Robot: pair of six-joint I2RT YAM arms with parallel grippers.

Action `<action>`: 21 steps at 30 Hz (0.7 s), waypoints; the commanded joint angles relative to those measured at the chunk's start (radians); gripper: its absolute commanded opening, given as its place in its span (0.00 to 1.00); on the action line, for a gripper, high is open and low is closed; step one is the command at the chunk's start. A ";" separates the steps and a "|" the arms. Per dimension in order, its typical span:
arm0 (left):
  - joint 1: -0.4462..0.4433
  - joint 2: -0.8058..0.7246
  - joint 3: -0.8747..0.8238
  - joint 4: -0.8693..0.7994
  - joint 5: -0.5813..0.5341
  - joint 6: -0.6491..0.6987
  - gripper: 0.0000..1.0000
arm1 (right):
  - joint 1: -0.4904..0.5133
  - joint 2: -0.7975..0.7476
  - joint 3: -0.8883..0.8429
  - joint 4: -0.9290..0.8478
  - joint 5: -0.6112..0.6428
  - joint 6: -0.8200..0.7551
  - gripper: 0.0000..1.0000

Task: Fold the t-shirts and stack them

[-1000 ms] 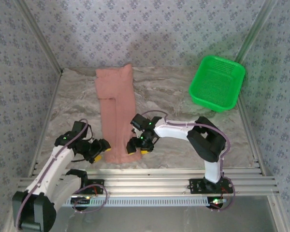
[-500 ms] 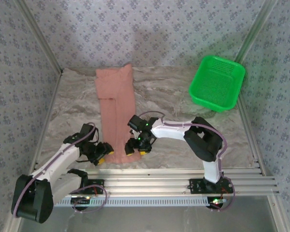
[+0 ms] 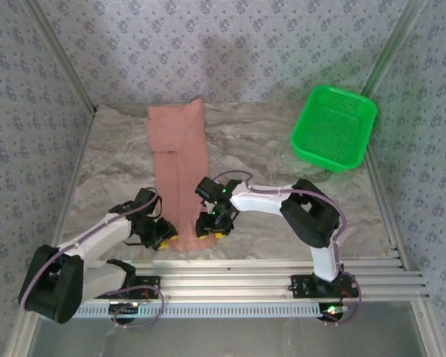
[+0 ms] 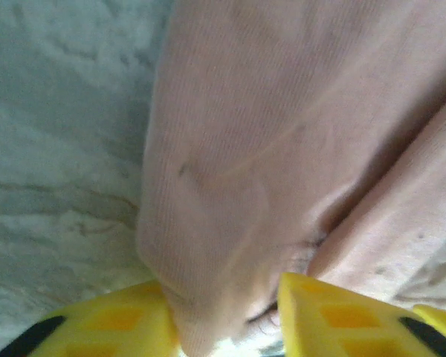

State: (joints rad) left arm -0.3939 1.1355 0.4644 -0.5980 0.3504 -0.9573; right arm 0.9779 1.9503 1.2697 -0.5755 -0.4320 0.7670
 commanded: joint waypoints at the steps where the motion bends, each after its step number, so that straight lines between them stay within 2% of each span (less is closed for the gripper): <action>1: -0.009 -0.001 0.008 -0.031 -0.069 0.012 0.26 | 0.030 0.061 0.032 0.035 -0.008 0.003 0.43; 6: -0.010 -0.088 -0.026 -0.116 -0.104 0.016 0.05 | 0.031 0.048 0.023 0.034 -0.013 0.011 0.14; 7: -0.011 -0.105 -0.031 -0.125 -0.106 0.014 0.02 | 0.030 0.039 0.020 0.033 -0.014 0.012 0.06; 9: -0.011 -0.140 -0.032 -0.158 -0.117 0.013 0.00 | 0.030 0.020 0.015 0.025 -0.016 0.012 0.00; 21: -0.027 -0.420 0.016 -0.412 -0.125 -0.053 0.00 | 0.046 -0.143 -0.068 -0.083 0.020 0.050 0.00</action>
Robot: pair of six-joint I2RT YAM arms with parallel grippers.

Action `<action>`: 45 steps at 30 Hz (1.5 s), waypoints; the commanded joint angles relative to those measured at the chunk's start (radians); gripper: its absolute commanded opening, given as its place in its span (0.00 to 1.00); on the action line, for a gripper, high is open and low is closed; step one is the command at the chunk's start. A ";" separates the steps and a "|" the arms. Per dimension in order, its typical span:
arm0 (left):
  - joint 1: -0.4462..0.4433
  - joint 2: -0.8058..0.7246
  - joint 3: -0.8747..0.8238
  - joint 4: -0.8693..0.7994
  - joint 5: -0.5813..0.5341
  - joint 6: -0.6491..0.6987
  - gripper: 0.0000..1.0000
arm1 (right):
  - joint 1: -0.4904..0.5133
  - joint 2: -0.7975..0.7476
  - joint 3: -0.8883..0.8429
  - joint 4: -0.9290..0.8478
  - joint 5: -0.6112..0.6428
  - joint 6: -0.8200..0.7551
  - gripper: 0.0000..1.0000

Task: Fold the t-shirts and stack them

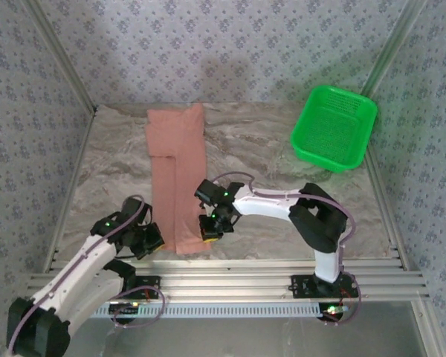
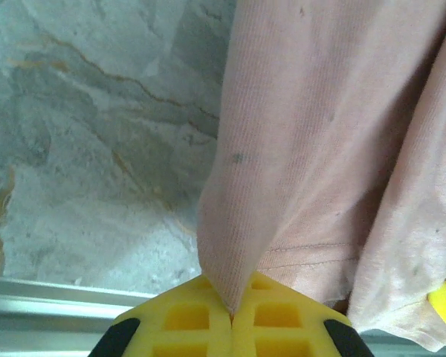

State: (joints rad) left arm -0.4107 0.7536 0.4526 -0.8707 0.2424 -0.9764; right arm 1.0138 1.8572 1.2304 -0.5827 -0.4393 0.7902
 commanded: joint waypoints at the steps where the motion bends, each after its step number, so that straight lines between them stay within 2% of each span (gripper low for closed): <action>1: -0.020 -0.059 0.026 -0.158 -0.022 -0.043 0.00 | 0.014 -0.064 -0.029 -0.088 0.036 0.032 0.00; 5: -0.040 -0.128 0.025 -0.170 -0.009 -0.094 0.00 | 0.027 -0.106 -0.029 -0.107 0.053 0.037 0.00; 9: -0.045 -0.132 0.087 -0.155 -0.001 -0.112 0.00 | 0.028 -0.113 0.016 -0.134 0.047 0.045 0.00; 16: -0.035 0.081 0.342 -0.146 -0.031 0.013 0.00 | -0.037 -0.073 0.206 -0.216 0.037 -0.004 0.00; 19: 0.021 0.131 0.403 -0.125 -0.005 0.055 0.00 | -0.080 -0.027 0.305 -0.259 0.026 -0.036 0.00; 23: 0.168 0.201 0.485 -0.094 0.081 0.135 0.00 | -0.142 0.028 0.430 -0.289 0.003 -0.053 0.00; 31: 0.321 0.421 0.683 -0.039 0.149 0.249 0.00 | -0.267 0.236 0.792 -0.437 -0.032 -0.128 0.00; 38: 0.408 0.604 0.783 0.026 0.190 0.301 0.00 | -0.351 0.433 1.084 -0.513 -0.067 -0.148 0.00; 45: 0.445 0.779 0.879 0.075 0.206 0.344 0.00 | -0.405 0.533 1.148 -0.423 -0.119 -0.094 0.00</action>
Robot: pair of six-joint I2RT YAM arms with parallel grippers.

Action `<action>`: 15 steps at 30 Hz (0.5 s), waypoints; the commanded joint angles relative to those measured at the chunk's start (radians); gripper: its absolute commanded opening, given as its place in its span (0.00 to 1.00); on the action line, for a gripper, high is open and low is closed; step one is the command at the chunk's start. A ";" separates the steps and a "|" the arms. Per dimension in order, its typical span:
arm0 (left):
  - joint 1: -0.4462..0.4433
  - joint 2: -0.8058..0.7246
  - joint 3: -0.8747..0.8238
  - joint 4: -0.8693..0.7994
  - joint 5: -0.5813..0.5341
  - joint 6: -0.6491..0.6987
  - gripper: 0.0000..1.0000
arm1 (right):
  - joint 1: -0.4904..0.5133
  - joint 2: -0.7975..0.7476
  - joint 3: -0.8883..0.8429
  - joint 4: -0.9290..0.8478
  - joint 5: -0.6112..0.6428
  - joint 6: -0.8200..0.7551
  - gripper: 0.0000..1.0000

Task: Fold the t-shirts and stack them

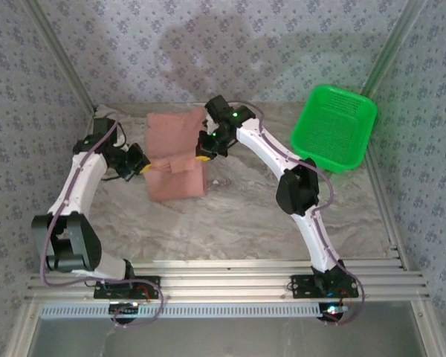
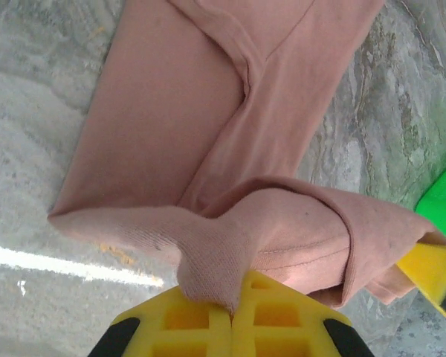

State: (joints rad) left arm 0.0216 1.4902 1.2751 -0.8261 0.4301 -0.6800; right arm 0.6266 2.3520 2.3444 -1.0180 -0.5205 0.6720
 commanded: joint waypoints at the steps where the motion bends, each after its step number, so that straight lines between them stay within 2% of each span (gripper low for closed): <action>1: 0.015 0.069 0.070 0.032 0.017 0.055 0.00 | -0.025 0.050 0.035 0.031 -0.041 0.033 0.00; 13: 0.047 0.354 0.196 0.126 0.039 0.079 0.00 | -0.088 0.198 0.059 0.332 -0.132 0.164 0.00; 15: 0.059 0.415 0.227 0.172 0.057 0.063 0.00 | -0.107 0.237 0.067 0.460 -0.160 0.235 0.09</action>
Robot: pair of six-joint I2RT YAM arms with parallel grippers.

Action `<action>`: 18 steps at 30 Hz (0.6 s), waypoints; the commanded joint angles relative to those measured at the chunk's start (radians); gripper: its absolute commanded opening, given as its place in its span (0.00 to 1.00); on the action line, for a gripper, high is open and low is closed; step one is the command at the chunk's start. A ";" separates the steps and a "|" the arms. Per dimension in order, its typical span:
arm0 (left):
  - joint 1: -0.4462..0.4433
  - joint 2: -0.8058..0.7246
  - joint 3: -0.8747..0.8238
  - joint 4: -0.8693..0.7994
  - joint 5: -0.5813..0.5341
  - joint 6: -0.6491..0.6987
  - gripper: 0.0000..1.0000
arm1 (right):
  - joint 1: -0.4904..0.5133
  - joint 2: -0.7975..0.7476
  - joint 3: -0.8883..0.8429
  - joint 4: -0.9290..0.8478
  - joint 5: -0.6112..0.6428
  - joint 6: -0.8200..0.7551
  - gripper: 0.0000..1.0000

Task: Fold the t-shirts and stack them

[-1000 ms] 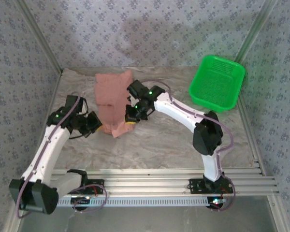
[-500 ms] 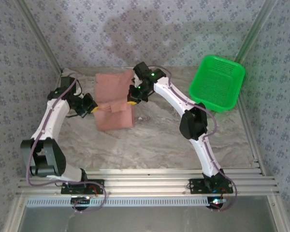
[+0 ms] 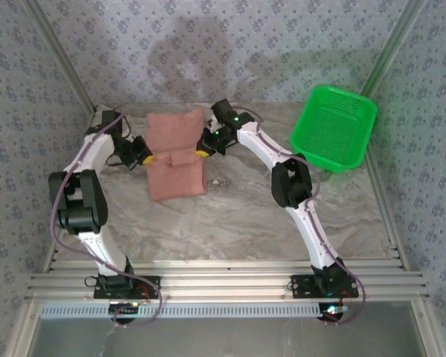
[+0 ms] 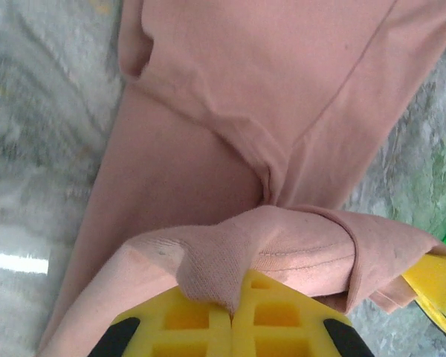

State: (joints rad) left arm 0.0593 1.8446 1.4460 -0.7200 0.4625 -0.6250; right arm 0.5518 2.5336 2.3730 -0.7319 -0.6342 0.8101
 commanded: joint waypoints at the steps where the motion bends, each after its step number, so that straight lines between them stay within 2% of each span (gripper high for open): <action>1: 0.030 0.089 0.074 0.091 0.045 -0.008 0.06 | -0.041 0.075 0.042 0.243 -0.055 0.137 0.19; 3: 0.047 0.146 0.147 0.139 0.094 -0.051 0.26 | -0.071 0.127 0.062 0.464 -0.077 0.253 0.29; 4: 0.052 0.163 0.186 0.147 0.107 -0.071 0.32 | -0.084 0.152 0.077 0.555 -0.080 0.315 0.33; 6: 0.059 0.184 0.302 0.161 0.134 -0.108 0.44 | -0.113 0.196 0.149 0.661 -0.062 0.419 0.35; 9: 0.074 0.187 0.443 0.154 0.157 -0.150 0.50 | -0.135 0.167 0.229 0.614 -0.056 0.380 0.46; 12: 0.098 0.148 0.490 0.076 0.142 -0.130 0.53 | -0.135 0.038 0.103 0.512 -0.075 0.267 0.47; 16: 0.106 0.000 0.323 -0.014 0.123 -0.047 0.54 | -0.113 -0.186 -0.233 0.521 -0.055 0.203 0.44; 18: 0.098 -0.095 0.157 -0.024 0.114 -0.027 0.54 | -0.085 -0.269 -0.368 0.526 -0.071 0.194 0.39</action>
State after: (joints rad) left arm 0.1646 1.8515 1.7531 -0.6312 0.5747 -0.7086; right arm 0.4099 2.4020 2.1235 -0.2142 -0.6743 1.0592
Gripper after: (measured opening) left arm 0.541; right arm 0.408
